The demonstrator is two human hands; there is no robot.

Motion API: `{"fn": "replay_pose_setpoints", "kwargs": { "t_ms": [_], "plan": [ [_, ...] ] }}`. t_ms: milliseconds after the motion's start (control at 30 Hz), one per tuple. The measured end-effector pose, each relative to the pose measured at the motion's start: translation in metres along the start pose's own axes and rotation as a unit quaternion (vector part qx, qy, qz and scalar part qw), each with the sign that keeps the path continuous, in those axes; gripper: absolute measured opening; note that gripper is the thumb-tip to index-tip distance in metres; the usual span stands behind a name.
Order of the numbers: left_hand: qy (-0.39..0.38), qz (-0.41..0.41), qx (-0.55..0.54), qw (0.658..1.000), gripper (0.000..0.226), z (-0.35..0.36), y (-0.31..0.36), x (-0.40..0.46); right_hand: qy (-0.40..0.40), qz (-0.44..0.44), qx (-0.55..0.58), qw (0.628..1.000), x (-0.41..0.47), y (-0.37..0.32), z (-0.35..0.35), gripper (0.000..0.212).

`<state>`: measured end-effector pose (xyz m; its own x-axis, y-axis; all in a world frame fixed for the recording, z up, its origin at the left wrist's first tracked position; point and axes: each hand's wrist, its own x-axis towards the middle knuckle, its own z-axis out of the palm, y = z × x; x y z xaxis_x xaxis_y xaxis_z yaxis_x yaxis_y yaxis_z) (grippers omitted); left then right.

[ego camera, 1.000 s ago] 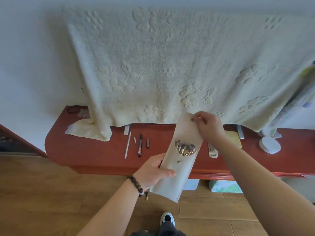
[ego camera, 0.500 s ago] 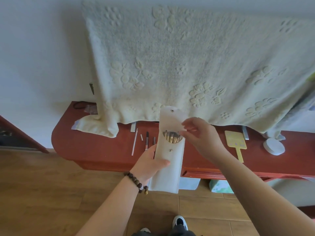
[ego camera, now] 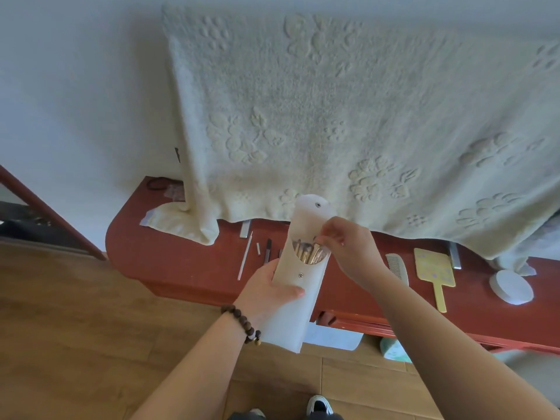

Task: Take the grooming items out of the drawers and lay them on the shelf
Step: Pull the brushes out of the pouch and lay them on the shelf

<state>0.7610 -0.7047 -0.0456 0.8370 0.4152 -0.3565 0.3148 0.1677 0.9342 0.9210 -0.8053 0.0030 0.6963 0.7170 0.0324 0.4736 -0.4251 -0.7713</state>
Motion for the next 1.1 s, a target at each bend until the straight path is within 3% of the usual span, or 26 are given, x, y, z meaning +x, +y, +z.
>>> {"fn": "replay_pose_setpoints", "kwargs": {
  "t_ms": [133, 300, 500, 700, 933, 1100],
  "plan": [
    [0.015, -0.008, 0.030, 0.999, 0.035, 0.001, 0.005, 0.004, 0.021, 0.031, 0.089, 0.995, 0.013, 0.005, -0.009, 0.009],
    [0.044, -0.015, 0.079, 0.996, 0.035, 0.003, 0.007, 0.009, -0.046, 0.071, 0.193, 0.978, 0.024, 0.010, -0.013, 0.016],
    [0.053, -0.051, 0.085, 0.994, 0.033, -0.001, -0.005, 0.005, 0.033, 0.106, 0.263, 0.958, 0.045, 0.027, -0.019, 0.007],
    [0.120, -0.113, 0.041, 0.986, 0.031, -0.022, -0.030, -0.008, 0.080, 0.122, 0.256, 0.956, 0.064, 0.060, -0.019, 0.005],
    [0.172, -0.141, 0.025, 0.975, 0.045, -0.041, -0.045, -0.026, -0.026, 0.177, 0.197, 0.964, 0.087, 0.082, 0.049, 0.011],
    [0.213, -0.158, 0.032, 0.964, 0.036, -0.045, -0.050, -0.035, -0.077, 0.166, 0.098, 0.978, 0.107, 0.092, 0.091, 0.013]
  ]
}}
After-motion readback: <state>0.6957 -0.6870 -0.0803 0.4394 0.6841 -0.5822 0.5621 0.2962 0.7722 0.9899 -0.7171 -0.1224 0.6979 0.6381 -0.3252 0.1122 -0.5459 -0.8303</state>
